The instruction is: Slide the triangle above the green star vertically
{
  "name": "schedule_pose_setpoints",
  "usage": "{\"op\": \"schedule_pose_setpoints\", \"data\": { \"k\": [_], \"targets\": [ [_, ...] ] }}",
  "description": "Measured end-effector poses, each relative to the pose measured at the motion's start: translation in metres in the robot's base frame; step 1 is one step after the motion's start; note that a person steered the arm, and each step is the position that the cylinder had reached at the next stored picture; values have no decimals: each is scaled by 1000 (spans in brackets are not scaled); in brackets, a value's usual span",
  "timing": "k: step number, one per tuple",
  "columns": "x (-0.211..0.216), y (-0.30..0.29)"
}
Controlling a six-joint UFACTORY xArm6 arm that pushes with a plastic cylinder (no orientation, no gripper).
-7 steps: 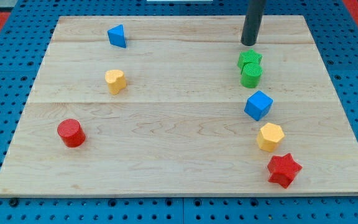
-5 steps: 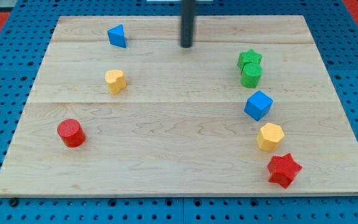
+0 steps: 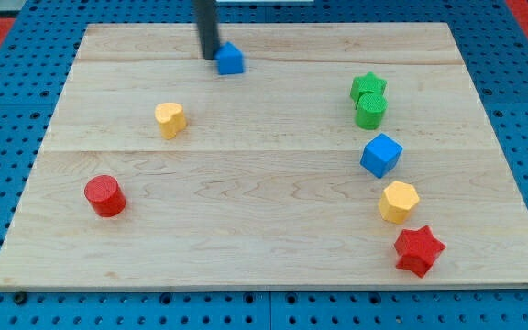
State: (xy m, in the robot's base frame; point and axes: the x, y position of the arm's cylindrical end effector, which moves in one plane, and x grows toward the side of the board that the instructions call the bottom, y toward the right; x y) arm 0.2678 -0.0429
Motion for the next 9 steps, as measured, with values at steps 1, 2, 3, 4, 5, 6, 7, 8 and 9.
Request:
{"op": "schedule_pose_setpoints", "data": {
  "k": [1,2,3,4,5,6,7,8,9],
  "targets": [
    [10,61],
    [19,114],
    [19,69],
    [45,2],
    [95,3],
    [88,31],
    [69,71],
    [54,99],
    [43,111]
  ]
}}
